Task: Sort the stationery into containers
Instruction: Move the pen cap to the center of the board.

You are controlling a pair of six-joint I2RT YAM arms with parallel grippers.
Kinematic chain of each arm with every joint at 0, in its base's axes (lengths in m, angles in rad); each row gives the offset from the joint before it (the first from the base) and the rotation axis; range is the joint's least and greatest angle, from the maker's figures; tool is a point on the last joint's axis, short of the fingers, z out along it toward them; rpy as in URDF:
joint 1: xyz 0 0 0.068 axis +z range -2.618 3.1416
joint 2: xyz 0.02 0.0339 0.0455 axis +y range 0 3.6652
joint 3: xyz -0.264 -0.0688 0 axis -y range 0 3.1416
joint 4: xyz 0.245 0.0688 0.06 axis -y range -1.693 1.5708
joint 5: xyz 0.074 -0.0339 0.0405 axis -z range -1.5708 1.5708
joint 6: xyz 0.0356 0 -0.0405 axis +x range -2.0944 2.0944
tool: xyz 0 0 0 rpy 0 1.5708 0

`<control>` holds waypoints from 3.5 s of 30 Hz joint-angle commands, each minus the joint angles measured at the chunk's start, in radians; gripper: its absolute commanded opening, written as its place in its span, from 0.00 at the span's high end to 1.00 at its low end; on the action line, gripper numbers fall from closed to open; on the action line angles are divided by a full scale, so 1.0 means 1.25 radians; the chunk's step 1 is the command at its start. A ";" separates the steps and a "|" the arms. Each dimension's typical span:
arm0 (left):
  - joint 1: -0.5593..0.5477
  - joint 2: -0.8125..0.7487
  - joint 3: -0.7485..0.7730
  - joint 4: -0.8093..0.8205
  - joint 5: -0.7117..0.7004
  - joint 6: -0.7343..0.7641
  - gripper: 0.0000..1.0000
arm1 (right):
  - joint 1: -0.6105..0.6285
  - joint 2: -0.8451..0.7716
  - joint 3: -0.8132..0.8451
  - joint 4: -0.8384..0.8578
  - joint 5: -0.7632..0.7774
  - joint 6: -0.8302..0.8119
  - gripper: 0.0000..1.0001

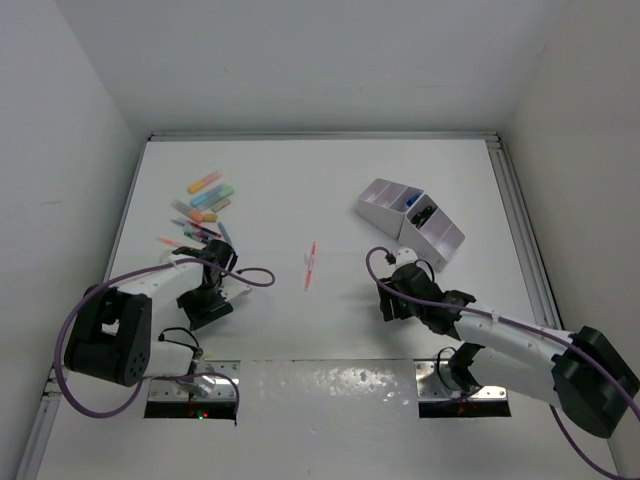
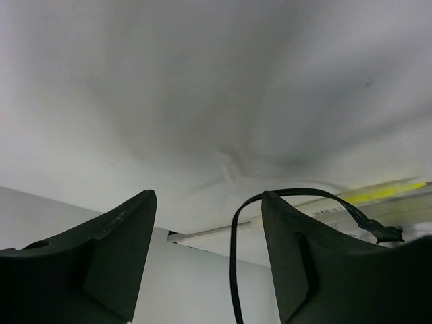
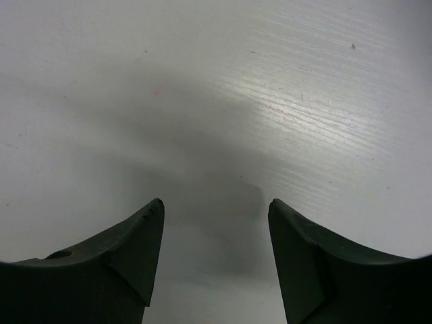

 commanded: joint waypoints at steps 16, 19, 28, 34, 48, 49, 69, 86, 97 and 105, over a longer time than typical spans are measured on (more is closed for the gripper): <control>0.013 0.081 -0.039 0.135 0.005 -0.023 0.66 | -0.002 -0.020 0.005 -0.013 0.028 0.013 0.38; 0.013 0.105 -0.028 0.133 0.022 -0.031 0.78 | 0.000 -0.014 0.013 -0.017 0.029 0.011 0.38; -0.030 0.123 0.097 0.081 0.103 -0.078 1.00 | 0.000 -0.010 0.012 -0.014 0.039 0.014 0.38; -0.127 0.215 0.241 0.098 0.157 -0.121 1.00 | -0.002 -0.011 0.019 -0.023 0.042 0.010 0.38; -0.283 0.549 0.623 0.151 0.178 -0.186 0.91 | -0.002 -0.070 0.024 -0.093 0.069 0.015 0.38; -0.287 0.550 0.623 0.154 0.180 -0.186 0.85 | 0.000 -0.073 0.023 -0.095 0.071 0.015 0.38; -0.202 0.300 0.601 -0.029 0.293 -0.107 0.24 | -0.002 -0.074 0.031 -0.094 0.061 -0.006 0.37; -0.185 -0.175 -0.042 -0.064 0.093 0.252 0.26 | 0.011 -0.057 0.031 -0.069 0.026 0.018 0.38; -0.271 -0.114 -0.055 -0.041 0.115 0.314 0.24 | 0.013 -0.052 0.057 -0.107 0.055 0.015 0.38; -0.331 -0.034 -0.074 0.024 0.093 0.337 0.00 | 0.013 -0.042 0.067 -0.121 0.072 0.014 0.38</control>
